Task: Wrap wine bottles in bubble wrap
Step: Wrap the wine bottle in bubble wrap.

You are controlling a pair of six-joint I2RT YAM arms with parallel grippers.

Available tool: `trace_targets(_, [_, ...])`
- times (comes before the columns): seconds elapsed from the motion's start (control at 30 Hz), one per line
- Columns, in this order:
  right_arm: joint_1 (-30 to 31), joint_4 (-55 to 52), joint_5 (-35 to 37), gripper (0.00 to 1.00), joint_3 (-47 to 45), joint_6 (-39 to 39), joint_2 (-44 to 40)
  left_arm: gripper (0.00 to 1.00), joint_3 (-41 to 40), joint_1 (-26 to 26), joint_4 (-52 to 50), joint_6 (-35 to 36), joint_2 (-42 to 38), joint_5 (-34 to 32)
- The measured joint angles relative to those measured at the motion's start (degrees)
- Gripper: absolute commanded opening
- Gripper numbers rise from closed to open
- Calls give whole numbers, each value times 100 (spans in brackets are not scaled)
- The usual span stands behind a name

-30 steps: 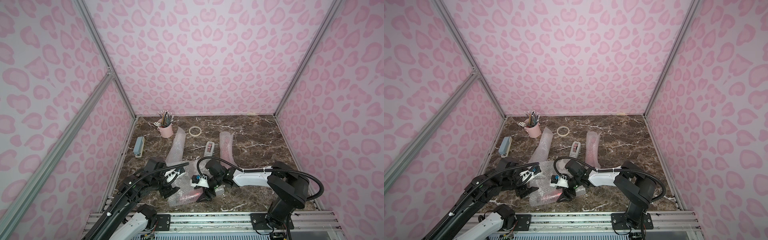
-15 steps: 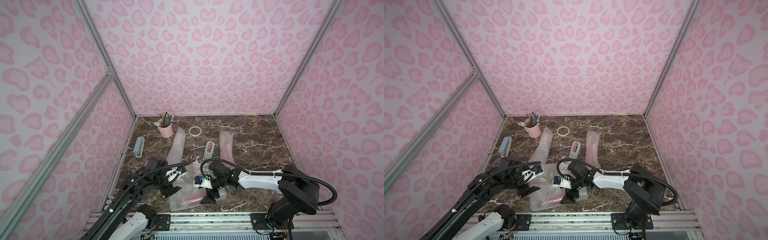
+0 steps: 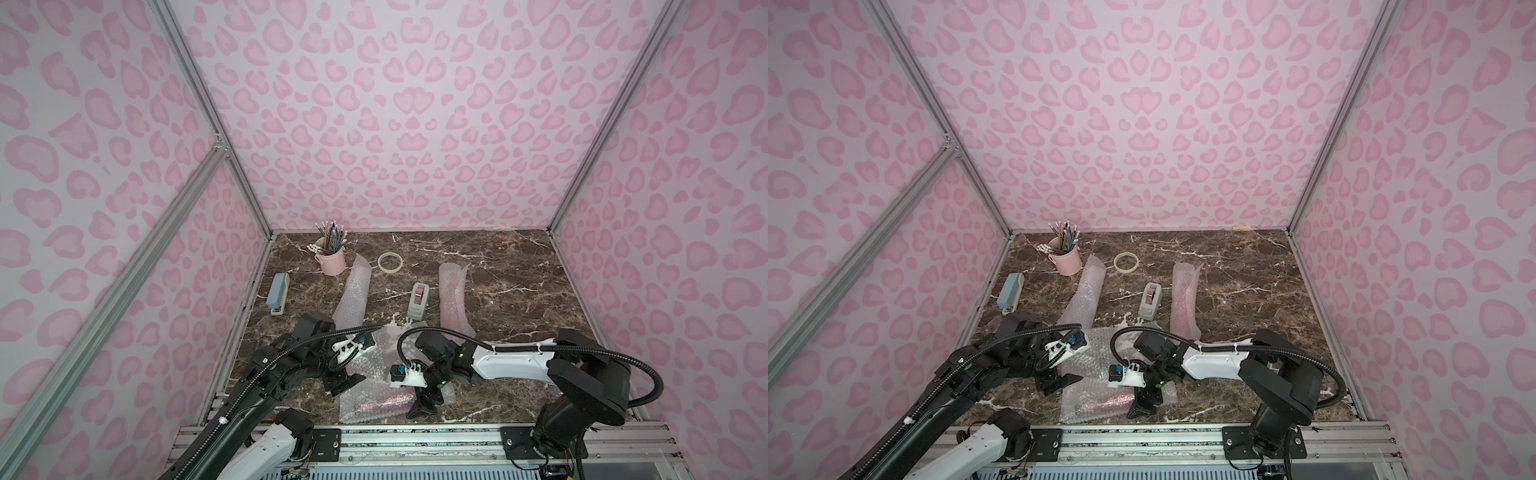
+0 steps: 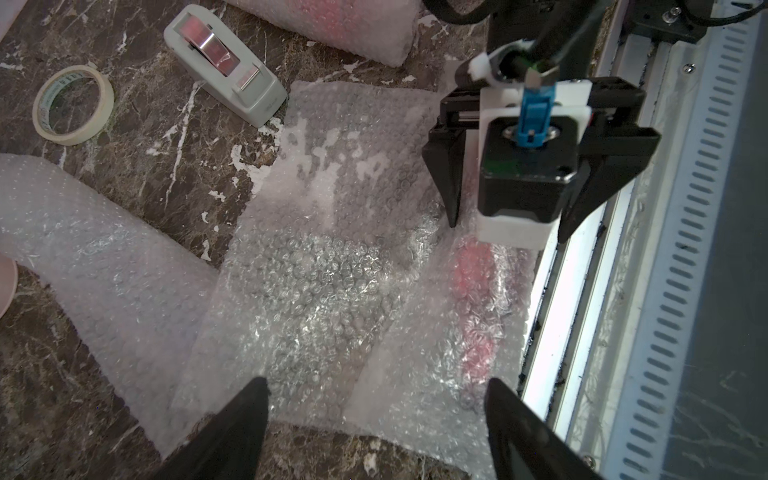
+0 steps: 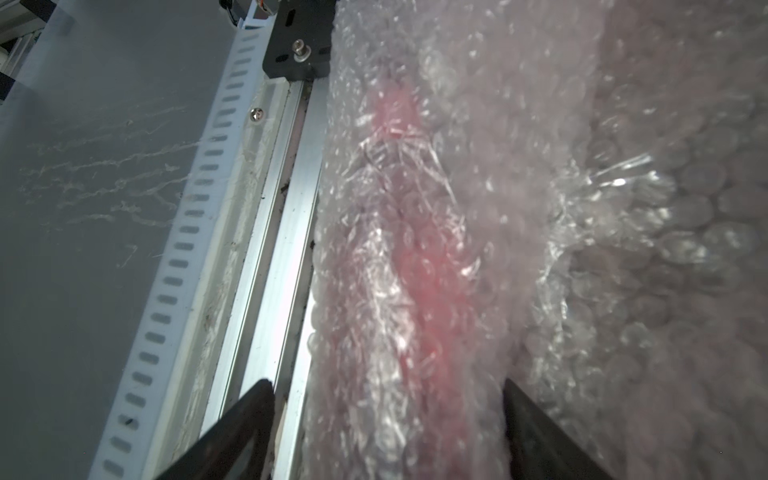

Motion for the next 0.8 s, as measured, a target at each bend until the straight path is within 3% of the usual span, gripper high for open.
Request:
trace_targets(0.23, [28, 302, -66, 66, -90, 164, 109, 81, -136, -339, 111, 249, 127, 190])
trace_targets(0.4, [-63, 560, -341, 53, -151, 356, 238, 81, -590, -885, 216, 560, -52, -238])
trace_targets(0.8, [-494, 411, -1156, 49, 168, 1086, 748, 84, -1058, -2199, 605, 1073, -232, -1606])
